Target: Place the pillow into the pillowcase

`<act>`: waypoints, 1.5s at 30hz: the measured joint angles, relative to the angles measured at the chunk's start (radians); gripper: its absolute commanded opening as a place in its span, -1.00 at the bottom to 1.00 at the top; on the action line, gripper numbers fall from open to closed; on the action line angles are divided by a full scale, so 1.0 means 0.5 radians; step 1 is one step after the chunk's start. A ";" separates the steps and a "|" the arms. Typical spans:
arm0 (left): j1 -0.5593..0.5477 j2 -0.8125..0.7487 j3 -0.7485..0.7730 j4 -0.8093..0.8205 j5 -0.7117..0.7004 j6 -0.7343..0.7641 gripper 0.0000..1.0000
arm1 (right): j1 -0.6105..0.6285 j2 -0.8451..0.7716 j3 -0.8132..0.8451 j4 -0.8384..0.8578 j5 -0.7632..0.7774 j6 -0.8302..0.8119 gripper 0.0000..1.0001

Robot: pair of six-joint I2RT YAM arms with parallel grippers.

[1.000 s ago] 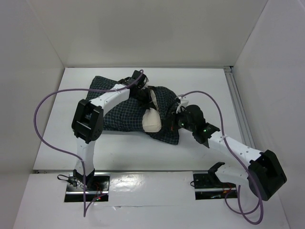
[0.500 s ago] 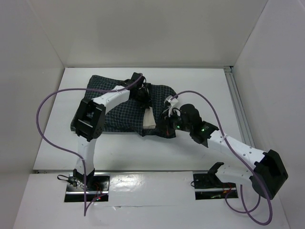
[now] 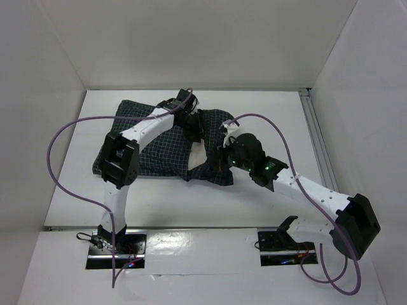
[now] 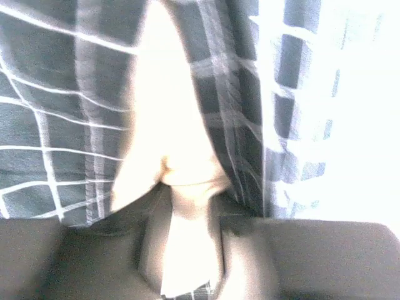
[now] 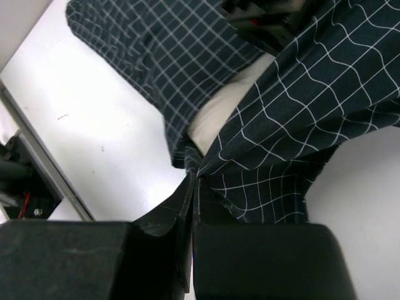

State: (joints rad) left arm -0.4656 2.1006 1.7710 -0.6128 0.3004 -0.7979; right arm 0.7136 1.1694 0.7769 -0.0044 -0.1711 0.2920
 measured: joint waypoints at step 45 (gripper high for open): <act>0.089 -0.458 -0.684 -0.176 -0.611 0.351 -0.33 | -0.050 0.758 0.941 -0.771 0.709 0.235 -1.00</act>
State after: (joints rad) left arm -0.4210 1.8717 1.4292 -0.7010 -0.0051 -0.6224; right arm 0.6888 1.5486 1.2472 -0.3901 0.1833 0.4095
